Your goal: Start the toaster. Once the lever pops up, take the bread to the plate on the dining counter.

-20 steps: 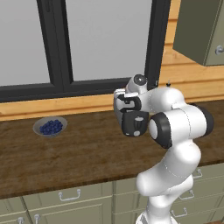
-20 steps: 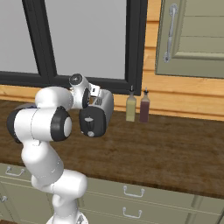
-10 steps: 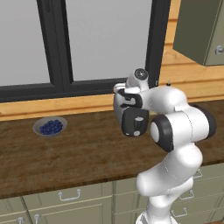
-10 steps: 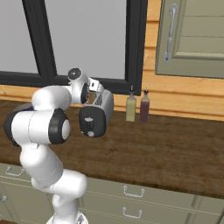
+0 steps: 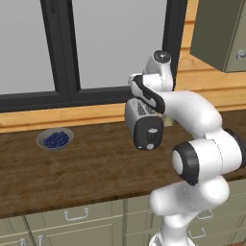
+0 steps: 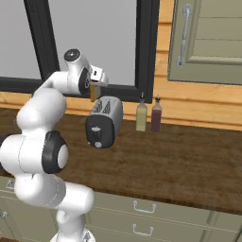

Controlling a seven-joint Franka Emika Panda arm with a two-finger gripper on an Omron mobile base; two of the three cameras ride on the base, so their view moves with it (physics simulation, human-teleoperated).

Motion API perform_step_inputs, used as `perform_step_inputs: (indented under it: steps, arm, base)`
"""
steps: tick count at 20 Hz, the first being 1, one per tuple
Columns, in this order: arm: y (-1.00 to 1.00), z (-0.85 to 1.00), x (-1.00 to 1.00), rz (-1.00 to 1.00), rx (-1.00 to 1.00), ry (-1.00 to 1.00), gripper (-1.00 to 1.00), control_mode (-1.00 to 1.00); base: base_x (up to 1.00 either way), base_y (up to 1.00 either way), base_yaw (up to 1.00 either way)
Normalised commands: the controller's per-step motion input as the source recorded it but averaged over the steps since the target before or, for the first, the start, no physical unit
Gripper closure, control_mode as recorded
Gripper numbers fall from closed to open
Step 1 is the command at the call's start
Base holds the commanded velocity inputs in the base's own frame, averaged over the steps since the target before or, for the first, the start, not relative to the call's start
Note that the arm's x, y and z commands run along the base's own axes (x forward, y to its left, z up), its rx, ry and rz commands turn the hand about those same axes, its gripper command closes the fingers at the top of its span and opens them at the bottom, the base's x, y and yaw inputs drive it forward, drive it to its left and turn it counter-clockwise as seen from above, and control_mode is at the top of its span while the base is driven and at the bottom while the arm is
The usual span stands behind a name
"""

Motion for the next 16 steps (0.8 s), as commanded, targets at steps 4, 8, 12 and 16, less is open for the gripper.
perform_step_inputs:
  steps: [4, 8, 12, 16]
  arm:
    - [-0.44, 0.26, -1.00, 0.00, 0.00, 0.00, 1.00, -1.00]
    - [-0.34, 0.27, -1.00, 0.00, 0.00, 0.04, 1.00, -1.00]
    - [-0.24, 0.22, -1.00, -0.03, 0.00, 0.11, 1.00, -1.00]
    - [-0.04, 0.00, -1.00, -0.02, 0.00, 0.12, 1.00, -1.00]
  base:
    - [0.00, 0.00, 0.00]
    - [0.00, 0.00, 0.00]
    - [0.00, 0.00, 0.00]
    - [0.00, 0.00, 0.00]
